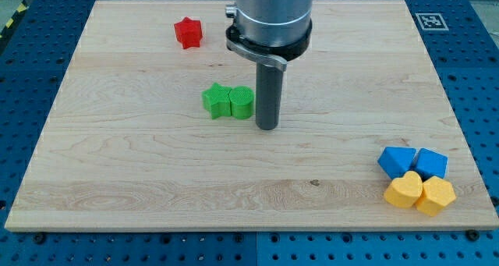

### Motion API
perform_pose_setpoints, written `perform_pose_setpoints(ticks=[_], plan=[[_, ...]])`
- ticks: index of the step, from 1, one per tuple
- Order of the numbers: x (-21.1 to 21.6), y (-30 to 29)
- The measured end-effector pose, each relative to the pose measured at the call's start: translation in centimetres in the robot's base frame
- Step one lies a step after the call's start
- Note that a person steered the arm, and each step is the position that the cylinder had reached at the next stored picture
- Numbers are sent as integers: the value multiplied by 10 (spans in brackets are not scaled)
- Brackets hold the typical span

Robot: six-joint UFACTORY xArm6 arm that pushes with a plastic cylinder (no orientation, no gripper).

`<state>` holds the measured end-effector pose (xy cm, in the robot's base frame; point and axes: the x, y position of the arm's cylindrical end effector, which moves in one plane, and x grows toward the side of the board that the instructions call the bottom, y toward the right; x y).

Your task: Place the red star into the green star

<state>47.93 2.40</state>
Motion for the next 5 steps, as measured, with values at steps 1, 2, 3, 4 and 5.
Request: perform_pose_setpoints(ticks=[1,2,3,4,5], plan=[[0,1],[0,11],[-14,43],[-49,46],[-53,46]])
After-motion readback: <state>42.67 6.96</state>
